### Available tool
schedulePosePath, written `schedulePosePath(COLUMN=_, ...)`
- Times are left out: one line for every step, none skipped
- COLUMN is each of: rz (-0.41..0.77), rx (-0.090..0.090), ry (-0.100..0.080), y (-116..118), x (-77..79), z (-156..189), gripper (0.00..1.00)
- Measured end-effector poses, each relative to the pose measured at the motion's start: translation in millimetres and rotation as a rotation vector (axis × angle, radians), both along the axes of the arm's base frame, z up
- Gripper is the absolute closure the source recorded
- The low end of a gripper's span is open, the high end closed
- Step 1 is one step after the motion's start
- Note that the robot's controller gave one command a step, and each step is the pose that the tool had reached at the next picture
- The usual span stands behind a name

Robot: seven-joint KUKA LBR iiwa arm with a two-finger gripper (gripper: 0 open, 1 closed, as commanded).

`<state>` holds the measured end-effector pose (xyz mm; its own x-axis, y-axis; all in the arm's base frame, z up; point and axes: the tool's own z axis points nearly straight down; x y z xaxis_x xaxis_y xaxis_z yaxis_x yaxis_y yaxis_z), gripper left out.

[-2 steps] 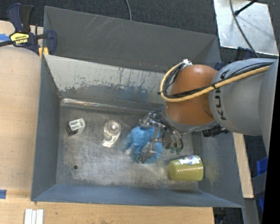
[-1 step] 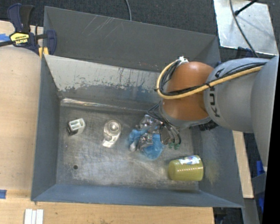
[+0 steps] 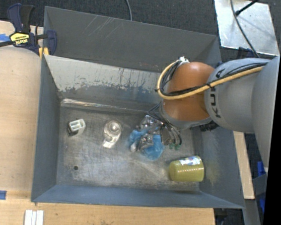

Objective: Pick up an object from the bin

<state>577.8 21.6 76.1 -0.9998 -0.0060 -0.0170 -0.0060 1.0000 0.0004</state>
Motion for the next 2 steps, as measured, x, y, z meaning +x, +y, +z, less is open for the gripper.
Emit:
schedulePosePath(rz=0.0, rx=0.0, ry=0.005, y=0.0, x=-1.3, z=4.2, gripper=1.0)
schedulePosePath(rz=0.0, rx=-0.001, ry=0.017, y=-0.1, x=-3.4, z=19.2, gripper=1.0)
